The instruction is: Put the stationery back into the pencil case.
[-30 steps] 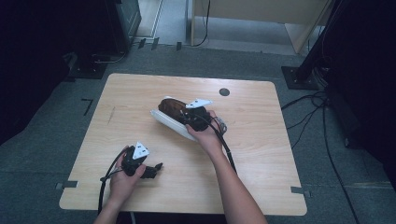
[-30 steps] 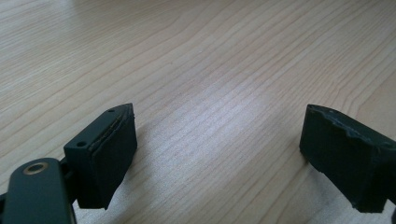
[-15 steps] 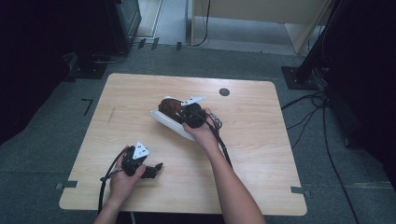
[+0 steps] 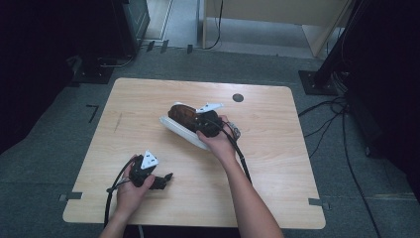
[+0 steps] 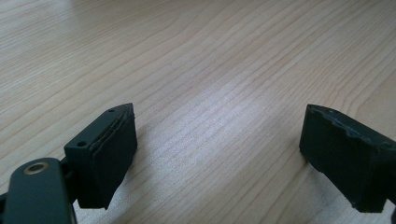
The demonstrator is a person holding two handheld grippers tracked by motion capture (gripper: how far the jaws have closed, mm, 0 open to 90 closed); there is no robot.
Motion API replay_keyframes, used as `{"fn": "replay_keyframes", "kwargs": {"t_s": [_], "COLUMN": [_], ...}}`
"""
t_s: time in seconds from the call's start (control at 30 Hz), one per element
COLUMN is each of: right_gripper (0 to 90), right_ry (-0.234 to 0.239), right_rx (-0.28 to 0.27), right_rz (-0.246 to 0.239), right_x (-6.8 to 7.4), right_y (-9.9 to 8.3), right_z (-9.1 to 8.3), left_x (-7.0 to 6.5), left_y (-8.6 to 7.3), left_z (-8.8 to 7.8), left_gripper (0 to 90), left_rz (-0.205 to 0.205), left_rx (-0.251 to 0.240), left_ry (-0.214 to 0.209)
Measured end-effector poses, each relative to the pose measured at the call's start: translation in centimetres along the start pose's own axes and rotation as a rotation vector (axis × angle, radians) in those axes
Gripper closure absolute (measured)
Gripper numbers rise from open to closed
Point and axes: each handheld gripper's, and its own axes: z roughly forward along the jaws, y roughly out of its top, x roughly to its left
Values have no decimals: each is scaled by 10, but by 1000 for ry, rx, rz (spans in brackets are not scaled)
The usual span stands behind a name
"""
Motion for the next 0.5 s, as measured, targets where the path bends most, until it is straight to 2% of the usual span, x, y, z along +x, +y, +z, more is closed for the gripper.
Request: {"fn": "replay_keyframes", "kwargs": {"t_s": [0.2,0.5], "right_gripper": [815,814], "right_ry": [-16,-19], "right_rx": [-89,-155], "right_rz": [2,13], "right_x": [0,-1], "right_y": [4,-3], "right_z": [-26,-62], "left_x": [0,0], "left_y": [0,0], "left_z": [0,0], "left_gripper": [116,116], "left_rz": [2,0], "left_rx": [2,1], "left_ry": [0,1]}}
